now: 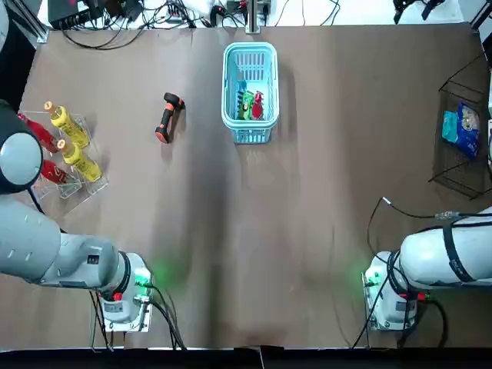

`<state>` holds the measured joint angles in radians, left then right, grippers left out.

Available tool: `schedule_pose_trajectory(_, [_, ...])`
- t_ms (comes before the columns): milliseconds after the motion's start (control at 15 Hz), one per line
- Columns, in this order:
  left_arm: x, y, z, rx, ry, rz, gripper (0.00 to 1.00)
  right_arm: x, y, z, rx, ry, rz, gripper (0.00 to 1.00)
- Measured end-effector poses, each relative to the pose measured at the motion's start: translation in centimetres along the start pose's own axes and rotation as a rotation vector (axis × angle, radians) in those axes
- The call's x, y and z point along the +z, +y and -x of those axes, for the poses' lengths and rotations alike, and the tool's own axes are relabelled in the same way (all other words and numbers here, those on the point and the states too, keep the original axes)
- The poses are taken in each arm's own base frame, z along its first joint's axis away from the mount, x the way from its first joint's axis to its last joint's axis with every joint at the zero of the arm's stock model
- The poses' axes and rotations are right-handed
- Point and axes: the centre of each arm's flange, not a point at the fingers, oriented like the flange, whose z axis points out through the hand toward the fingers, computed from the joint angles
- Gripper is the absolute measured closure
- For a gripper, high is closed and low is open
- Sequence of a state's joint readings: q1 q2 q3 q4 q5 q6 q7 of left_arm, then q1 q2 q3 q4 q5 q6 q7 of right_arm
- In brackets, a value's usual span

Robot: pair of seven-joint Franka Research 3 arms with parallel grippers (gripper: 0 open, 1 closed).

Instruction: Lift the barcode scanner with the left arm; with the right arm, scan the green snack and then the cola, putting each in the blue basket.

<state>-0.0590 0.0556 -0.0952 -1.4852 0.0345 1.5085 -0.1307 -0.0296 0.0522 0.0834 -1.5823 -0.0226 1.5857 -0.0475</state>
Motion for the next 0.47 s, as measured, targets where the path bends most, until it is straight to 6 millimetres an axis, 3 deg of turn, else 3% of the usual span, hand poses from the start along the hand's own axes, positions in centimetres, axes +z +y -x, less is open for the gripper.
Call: schedule_pose_trajectory(467, [-0.01, 0.47, 0.06, 0.009, 0.0, 0.0, 0.0, -0.72, -0.53, 1.23, -0.01, -0.018, 0.002, 0.0])
